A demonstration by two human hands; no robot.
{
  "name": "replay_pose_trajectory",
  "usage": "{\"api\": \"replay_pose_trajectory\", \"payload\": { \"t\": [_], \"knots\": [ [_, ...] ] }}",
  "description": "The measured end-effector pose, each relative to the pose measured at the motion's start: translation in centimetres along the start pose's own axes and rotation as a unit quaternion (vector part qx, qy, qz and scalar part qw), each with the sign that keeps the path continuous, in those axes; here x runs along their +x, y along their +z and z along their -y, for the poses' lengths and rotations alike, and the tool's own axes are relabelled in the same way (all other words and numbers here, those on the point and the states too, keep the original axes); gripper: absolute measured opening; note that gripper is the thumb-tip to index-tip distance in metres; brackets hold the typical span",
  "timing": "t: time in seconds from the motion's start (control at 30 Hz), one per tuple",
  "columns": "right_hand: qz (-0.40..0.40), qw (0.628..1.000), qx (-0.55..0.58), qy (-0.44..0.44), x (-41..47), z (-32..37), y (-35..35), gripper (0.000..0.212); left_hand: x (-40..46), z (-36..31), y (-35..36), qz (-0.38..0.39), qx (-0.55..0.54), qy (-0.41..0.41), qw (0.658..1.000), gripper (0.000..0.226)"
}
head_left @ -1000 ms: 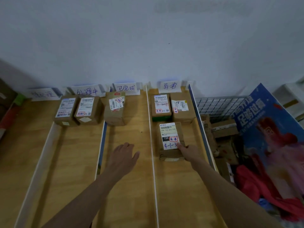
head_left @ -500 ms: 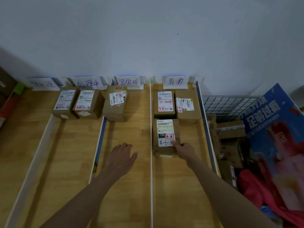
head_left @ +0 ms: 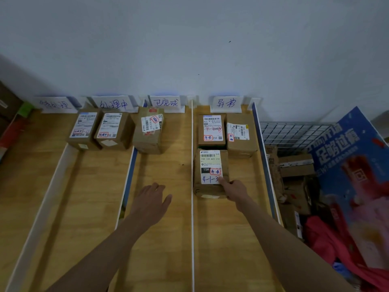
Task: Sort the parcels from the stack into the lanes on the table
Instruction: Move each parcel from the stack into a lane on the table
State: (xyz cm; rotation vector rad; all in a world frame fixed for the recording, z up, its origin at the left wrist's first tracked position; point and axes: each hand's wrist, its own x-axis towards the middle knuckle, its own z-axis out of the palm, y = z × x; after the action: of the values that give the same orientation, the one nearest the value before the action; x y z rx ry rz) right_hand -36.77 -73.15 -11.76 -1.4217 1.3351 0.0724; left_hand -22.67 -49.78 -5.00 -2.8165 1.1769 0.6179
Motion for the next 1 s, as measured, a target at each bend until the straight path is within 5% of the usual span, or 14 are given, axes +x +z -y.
{"api": "replay_pose_trajectory", "payload": {
  "t": [0.27,0.53,0.8,1.0],
  "knots": [
    [-0.028,0.999,-0.022,-0.003,-2.3,0.4,-0.4,0.068,-1.0,0.6,-1.0,-0.006,0.004,0.008,1.000,0.052],
    [-0.117,0.946,-0.231,-0.193,-10.8,6.1,0.0,0.048,-3.8,4.2,-6.1,-0.042,0.037,0.009,0.998,0.049],
    [-0.118,0.850,-0.387,-0.338,-24.4,12.3,11.3,0.045,-12.9,16.4,-12.1,-0.123,0.022,-0.029,0.992,0.050],
    [-0.086,0.818,-0.410,-0.394,-33.2,13.8,23.1,0.046,-22.7,28.0,-12.9,-0.141,0.009,-0.091,0.986,0.051]
  ]
}}
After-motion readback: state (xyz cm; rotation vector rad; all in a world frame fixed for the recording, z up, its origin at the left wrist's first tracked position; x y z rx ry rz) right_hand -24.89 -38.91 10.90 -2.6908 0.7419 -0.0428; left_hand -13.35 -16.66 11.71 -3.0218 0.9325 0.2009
